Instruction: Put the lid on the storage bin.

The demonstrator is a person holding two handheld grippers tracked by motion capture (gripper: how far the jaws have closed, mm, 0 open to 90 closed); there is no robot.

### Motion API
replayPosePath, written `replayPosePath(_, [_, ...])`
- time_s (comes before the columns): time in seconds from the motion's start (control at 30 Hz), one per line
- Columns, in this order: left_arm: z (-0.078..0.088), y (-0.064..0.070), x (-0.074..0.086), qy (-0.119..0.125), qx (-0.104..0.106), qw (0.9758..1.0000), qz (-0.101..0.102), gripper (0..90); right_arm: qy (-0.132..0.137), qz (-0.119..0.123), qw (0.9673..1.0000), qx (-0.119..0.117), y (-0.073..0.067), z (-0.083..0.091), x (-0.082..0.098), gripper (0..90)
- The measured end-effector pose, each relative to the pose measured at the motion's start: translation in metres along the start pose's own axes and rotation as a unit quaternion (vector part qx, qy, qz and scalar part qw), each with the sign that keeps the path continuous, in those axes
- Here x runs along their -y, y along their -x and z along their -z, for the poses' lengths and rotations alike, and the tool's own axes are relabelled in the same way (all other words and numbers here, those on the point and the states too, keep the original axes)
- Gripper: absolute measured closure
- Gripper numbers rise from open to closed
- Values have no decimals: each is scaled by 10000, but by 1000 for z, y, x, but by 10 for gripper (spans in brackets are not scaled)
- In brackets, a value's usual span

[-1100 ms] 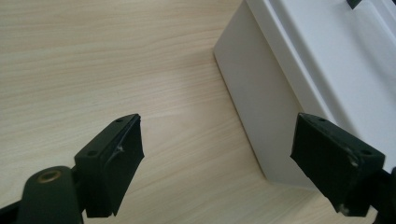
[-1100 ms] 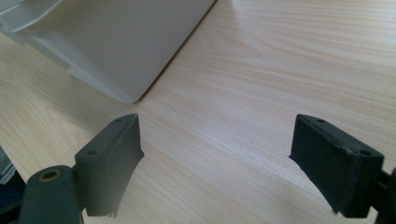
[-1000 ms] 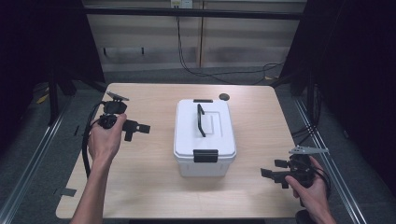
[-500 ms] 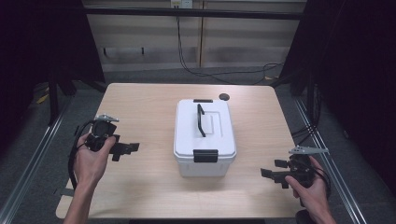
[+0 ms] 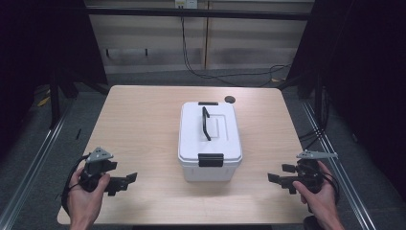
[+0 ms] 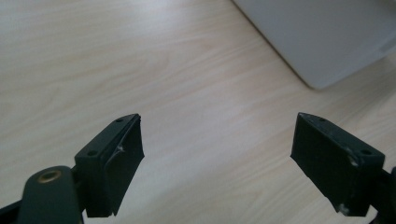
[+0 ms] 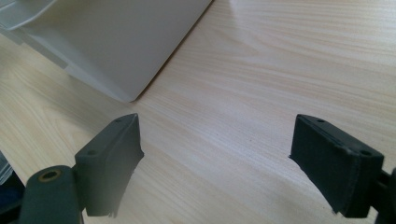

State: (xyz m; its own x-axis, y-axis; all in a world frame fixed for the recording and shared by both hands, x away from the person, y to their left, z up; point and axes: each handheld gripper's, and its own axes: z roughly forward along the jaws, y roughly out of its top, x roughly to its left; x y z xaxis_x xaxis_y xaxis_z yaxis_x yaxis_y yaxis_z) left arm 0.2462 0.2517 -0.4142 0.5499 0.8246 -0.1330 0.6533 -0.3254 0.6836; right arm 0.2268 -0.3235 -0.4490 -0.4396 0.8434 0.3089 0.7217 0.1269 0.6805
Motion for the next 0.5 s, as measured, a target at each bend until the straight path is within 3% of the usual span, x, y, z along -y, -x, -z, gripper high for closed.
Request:
replayPosePath(0.07, [2,-1,11,137,-49,9999,-1,165,-3,-8,10000,7,0,0,0,156])
replayPosePath(0.13, [2,0,21,404,-23,9991,162,164,0,-9,10000,15,0,0,0,157])
replayPosePath(0.2, [0,12,25,312,-310,9989,-176,163,-7,-27,10000,28,0,-1,0,157])
replayPosePath(0.27, [2,15,29,535,37,9985,-95,167,-2,-32,10000,29,0,-1,0,157])
replayPosePath(0.4, [-2,9,43,612,134,9980,34,163,-17,52,10000,44,-1,0,0,157])
replayPosePath(0.43, [-3,7,46,528,242,9982,139,163,-27,82,10000,43,-1,0,0,156])
replayPosePath(0.5, [-4,6,51,608,452,9970,168,184,-33,83,9999,58,-1,0,1,156])
